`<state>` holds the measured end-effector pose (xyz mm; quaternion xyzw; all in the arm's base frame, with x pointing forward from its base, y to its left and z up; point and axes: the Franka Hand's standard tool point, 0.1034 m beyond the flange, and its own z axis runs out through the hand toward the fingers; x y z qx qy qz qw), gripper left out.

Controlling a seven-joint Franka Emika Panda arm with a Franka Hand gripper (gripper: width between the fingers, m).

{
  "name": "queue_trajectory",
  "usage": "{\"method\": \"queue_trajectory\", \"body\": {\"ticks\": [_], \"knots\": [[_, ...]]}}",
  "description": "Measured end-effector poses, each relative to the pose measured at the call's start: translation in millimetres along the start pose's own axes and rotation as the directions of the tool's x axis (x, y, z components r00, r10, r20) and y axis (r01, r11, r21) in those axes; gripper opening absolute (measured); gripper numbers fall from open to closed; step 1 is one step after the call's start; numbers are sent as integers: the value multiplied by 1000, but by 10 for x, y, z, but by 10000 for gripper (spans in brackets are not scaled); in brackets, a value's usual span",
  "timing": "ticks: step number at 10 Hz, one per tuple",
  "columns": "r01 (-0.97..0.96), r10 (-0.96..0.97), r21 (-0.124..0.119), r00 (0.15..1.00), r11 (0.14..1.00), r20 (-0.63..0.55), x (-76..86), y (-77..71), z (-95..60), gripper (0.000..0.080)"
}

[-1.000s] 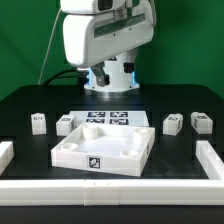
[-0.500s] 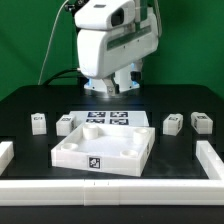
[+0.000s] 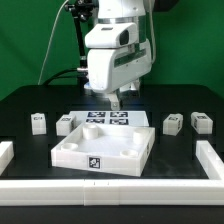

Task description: Assemble one leg

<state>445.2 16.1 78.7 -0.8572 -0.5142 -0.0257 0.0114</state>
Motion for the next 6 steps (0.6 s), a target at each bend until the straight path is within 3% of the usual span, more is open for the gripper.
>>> {"method": "queue_trajectory", "body": {"ticks": [5,6], "knots": [[-3,3,3,1000,1000,2,-12,21,11,650],[42,-42,13,999,999,15,-9,-35,119,650]]}}
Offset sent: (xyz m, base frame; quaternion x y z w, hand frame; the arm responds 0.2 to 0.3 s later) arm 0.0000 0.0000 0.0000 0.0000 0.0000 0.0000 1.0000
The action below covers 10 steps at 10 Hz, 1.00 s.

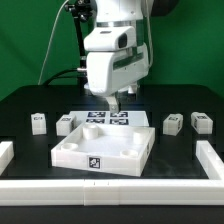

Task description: Assemble one leg

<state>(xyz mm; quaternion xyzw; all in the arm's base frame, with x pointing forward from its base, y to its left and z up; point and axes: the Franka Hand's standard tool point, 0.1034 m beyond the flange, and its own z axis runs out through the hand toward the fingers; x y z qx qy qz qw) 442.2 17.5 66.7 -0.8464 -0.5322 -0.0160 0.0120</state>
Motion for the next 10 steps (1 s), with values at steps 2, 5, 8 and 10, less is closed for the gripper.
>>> {"method": "queue_trajectory", "body": {"ticks": [2,5,8,10], "knots": [[27,-27,15,1000,1000,4,-15,-100,241,650],[47,-49,62,999,997,23,-19,-162,443,650],[37,-38,53,999,998,9,-61,-220,580,650],[17,-17,45,1000,999,4,-79,-233,592,650]]}}
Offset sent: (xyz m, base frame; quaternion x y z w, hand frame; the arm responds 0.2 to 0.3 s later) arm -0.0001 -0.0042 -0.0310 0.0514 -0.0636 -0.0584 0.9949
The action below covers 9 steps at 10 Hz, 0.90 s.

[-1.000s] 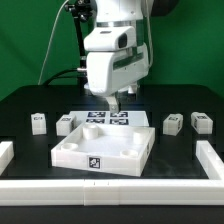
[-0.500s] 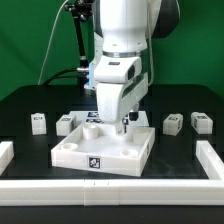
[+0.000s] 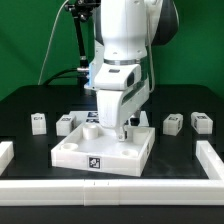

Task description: Assemble one leg

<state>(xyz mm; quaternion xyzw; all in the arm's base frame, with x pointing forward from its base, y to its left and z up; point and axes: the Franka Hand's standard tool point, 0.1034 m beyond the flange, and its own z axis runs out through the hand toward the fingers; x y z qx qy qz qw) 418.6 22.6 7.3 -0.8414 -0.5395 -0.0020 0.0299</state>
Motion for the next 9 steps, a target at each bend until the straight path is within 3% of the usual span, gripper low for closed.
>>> {"method": "queue_trajectory", "body": {"ticks": [1,2,3,5,6,7,9], "knots": [[-15,15,-7,1000,1000,-4,-56,21,-1,650],[-21,21,-8,1000,1000,-4,-71,54,-27,509],[-20,20,-9,1000,1000,-4,-67,52,-24,509],[-20,20,-8,1000,1000,-4,-69,51,-21,236],[-20,20,-8,1000,1000,-4,-70,51,-21,236],[-21,21,-13,1000,1000,-6,-65,62,-27,79],[-21,21,-16,1000,1000,-8,-63,69,-30,59]]}}
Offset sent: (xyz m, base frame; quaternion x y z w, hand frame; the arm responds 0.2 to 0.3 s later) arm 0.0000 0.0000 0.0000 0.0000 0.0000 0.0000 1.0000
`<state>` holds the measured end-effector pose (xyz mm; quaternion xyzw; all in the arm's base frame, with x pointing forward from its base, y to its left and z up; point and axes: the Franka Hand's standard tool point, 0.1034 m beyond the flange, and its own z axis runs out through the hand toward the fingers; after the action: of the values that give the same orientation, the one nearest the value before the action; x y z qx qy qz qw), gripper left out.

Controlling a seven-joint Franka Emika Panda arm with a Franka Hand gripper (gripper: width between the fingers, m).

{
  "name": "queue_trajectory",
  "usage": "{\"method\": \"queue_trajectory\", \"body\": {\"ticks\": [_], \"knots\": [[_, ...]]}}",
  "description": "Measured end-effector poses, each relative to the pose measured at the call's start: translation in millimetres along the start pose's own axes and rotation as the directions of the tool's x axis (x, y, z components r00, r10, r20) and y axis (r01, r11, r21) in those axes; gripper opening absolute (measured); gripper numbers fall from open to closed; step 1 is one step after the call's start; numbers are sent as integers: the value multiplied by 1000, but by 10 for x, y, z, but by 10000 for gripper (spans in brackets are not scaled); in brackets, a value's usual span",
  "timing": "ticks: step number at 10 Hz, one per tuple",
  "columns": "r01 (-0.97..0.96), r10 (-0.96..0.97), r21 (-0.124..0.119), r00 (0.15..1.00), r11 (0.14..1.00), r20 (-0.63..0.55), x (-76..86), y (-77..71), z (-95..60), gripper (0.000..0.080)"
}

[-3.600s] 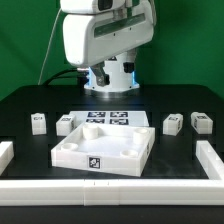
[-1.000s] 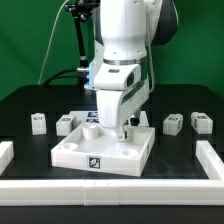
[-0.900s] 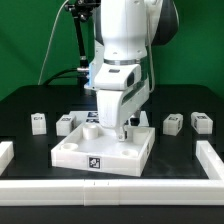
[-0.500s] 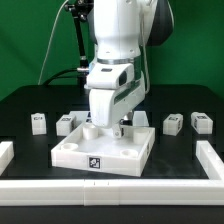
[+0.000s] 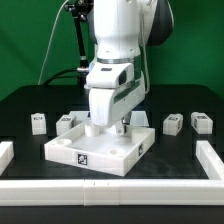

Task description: Assemble one leg

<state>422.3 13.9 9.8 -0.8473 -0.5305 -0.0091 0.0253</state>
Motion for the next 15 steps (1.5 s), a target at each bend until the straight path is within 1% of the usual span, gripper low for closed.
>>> {"method": "queue_trajectory", "body": {"ticks": [5,6,7,8,9,14,15], "knots": [[1,-1,0,1000,1000,0,0,1,0,60],[67,-67,-5,998,998,0,11,1,3,60],[122,-122,-4,992,992,5,70,-9,11,60],[212,-212,2,977,977,23,222,14,5,60],[258,-258,-2,966,966,30,334,48,3,60],[253,-253,-4,967,967,29,315,46,9,60],[268,-268,-3,963,963,27,355,52,17,60]]}}
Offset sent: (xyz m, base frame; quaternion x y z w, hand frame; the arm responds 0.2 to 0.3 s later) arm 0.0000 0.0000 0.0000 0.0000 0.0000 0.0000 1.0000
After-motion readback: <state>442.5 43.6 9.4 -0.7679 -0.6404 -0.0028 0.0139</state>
